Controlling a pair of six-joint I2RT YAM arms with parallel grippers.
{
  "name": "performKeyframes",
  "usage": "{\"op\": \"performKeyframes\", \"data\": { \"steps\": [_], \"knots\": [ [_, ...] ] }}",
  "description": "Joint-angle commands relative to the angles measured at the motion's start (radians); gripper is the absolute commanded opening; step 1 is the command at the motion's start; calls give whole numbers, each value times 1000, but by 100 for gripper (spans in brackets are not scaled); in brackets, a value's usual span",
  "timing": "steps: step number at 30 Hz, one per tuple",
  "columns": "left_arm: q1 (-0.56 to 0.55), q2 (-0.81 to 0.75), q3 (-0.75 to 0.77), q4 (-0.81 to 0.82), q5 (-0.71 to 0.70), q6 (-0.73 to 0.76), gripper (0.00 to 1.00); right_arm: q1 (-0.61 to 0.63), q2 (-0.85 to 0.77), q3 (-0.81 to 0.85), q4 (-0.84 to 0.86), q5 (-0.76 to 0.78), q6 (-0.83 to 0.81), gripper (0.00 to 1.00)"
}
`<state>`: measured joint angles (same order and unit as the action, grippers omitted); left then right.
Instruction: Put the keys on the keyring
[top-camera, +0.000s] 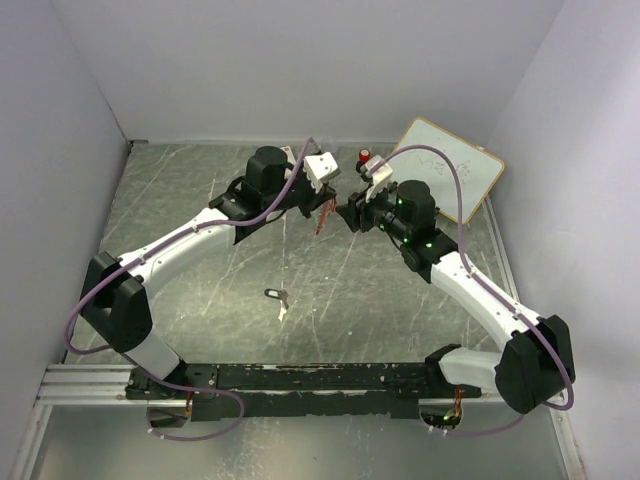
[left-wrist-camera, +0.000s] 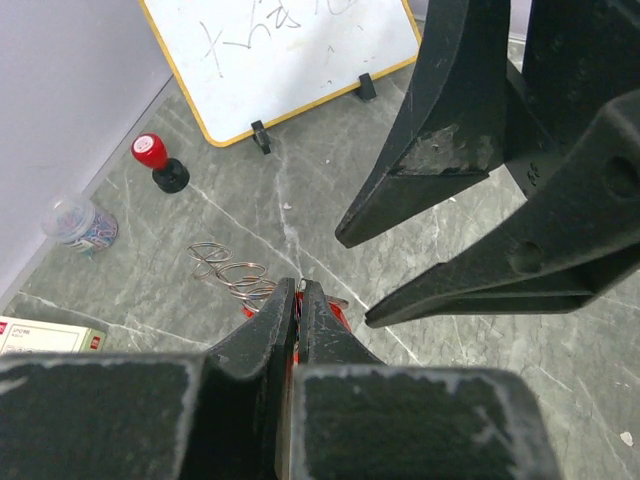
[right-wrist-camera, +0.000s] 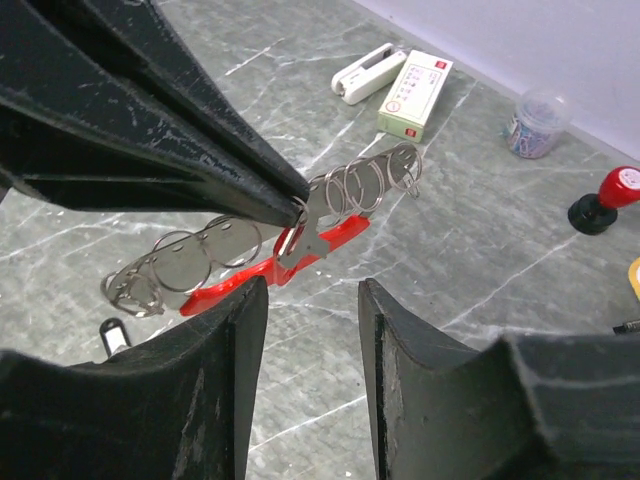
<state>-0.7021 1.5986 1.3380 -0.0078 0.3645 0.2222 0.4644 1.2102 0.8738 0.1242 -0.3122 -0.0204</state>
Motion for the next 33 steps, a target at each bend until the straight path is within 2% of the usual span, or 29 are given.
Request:
{"op": "performKeyframes", "data": {
  "steps": [1,15,33],
  "knots": [
    [-5,-28,10,12,-5,-24,7,8,26,40,35,51,-14,41],
    [-17,-23,9,18,-23,-27,7,22,60,74,28,35,2,40],
    [-23,-8,24,2,-68,-24,7,51,60,92,-1,42,4,47]
  ]
}}
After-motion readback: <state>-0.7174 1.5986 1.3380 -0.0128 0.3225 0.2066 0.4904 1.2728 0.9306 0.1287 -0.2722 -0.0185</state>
